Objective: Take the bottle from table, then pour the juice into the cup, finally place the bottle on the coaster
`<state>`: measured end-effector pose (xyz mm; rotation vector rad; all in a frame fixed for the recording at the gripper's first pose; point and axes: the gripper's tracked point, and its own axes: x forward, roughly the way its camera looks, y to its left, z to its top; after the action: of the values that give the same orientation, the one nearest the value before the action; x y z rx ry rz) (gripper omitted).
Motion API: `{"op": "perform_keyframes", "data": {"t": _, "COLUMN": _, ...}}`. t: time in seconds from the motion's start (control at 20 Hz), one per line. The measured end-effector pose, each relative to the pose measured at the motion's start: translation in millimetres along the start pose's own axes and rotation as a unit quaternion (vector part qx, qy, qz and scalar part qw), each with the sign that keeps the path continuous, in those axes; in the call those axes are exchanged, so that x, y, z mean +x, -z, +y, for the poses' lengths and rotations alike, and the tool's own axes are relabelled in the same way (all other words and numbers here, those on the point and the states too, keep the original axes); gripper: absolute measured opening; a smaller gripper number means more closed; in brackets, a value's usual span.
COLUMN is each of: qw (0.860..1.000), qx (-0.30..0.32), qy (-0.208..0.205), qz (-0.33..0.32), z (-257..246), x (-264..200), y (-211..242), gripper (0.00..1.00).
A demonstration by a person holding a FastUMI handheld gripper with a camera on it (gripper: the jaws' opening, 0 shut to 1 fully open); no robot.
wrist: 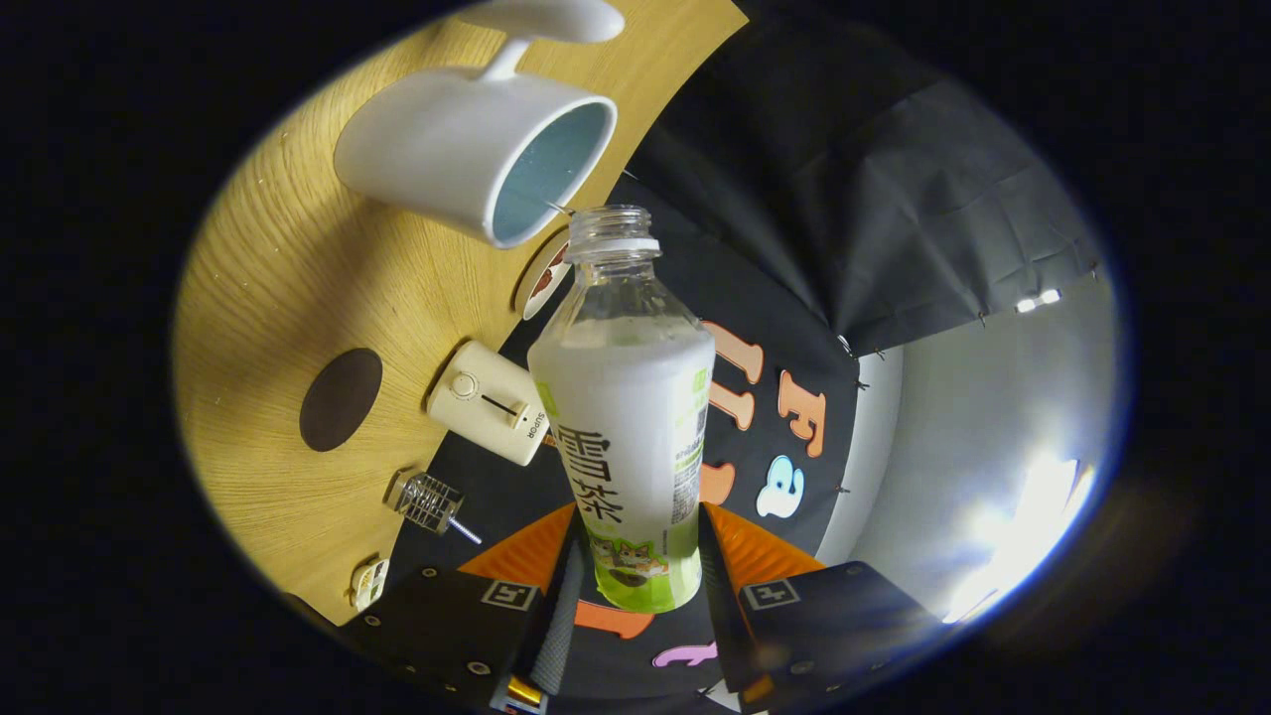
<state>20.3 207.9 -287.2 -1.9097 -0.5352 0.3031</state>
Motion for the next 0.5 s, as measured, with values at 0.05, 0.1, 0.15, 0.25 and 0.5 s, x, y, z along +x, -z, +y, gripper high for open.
{"op": "perform_keyframes", "data": {"t": 0.05, "qw": 1.000, "qx": 0.002, "qy": -0.001, "qz": -0.002, "z": 0.4, "x": 0.9, "y": 0.4, "gripper": 0.60}}
{"op": "perform_keyframes", "data": {"t": 0.1, "qw": 1.000, "qx": 0.002, "qy": 0.000, "qz": -0.003, "z": 0.3, "x": 1.1, "y": 1.1, "gripper": 0.60}}
{"op": "perform_keyframes", "data": {"t": 0.15, "qw": 1.000, "qx": 0.003, "qy": -0.001, "qz": -0.004, "z": 0.8, "x": 1.7, "y": 1.0, "gripper": 0.60}}
{"op": "perform_keyframes", "data": {"t": 0.25, "qw": 1.000, "qx": 0.006, "qy": -0.002, "qz": -0.002, "z": 1.1, "x": 1.3, "y": 1.6, "gripper": 0.60}}
{"op": "perform_keyframes", "data": {"t": 0.5, "qw": 1.000, "qx": 0.028, "qy": -0.013, "qz": -0.003, "z": 6.6, "x": 0.5, "y": 0.1, "gripper": 0.60}}
